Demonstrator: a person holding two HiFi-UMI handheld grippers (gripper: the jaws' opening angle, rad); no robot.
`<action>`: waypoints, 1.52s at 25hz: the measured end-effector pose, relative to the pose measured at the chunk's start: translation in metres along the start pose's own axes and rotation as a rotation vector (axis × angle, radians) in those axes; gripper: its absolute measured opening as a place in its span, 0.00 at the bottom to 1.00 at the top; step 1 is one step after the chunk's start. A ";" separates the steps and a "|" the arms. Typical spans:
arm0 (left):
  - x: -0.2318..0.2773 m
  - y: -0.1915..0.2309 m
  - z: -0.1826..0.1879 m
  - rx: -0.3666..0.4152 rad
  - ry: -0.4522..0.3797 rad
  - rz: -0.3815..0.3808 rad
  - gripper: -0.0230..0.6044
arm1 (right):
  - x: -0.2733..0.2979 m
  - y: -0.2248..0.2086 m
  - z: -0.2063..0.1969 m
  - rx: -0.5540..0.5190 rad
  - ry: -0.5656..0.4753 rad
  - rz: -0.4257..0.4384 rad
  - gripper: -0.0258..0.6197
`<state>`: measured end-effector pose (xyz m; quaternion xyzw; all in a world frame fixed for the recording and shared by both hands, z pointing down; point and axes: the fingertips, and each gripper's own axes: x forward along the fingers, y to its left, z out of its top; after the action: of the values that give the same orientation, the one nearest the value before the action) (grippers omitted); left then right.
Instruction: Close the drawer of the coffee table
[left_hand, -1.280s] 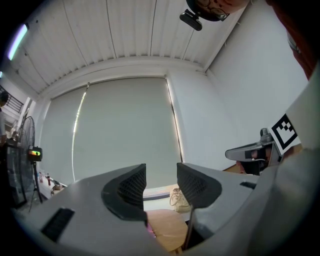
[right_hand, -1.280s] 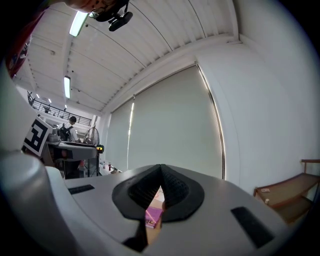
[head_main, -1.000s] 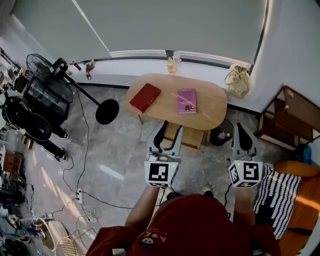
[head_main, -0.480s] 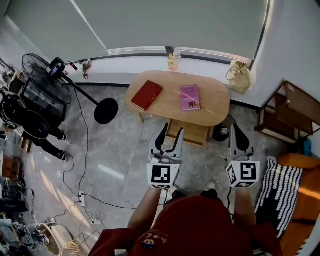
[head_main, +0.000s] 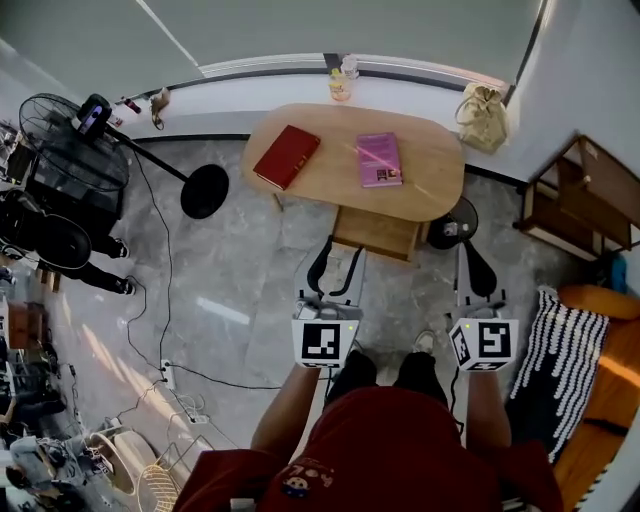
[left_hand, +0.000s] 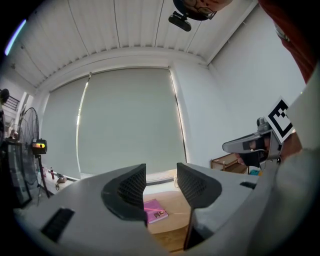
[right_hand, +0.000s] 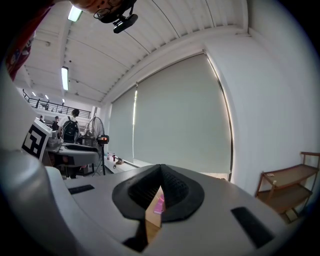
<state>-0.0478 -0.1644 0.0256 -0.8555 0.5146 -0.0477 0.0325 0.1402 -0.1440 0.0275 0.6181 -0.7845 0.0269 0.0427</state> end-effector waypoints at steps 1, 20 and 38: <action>0.002 0.000 -0.006 0.003 0.006 -0.001 0.34 | 0.003 0.000 -0.007 0.001 0.014 0.004 0.04; -0.010 -0.027 -0.205 -0.062 0.266 -0.001 0.34 | 0.025 0.034 -0.202 0.031 0.275 0.129 0.04; -0.024 -0.061 -0.468 -0.083 0.448 -0.020 0.34 | 0.041 0.046 -0.449 0.018 0.409 0.178 0.04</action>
<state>-0.0594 -0.1179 0.4954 -0.8293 0.5018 -0.2158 -0.1182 0.1010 -0.1303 0.4785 0.5286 -0.8106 0.1621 0.1929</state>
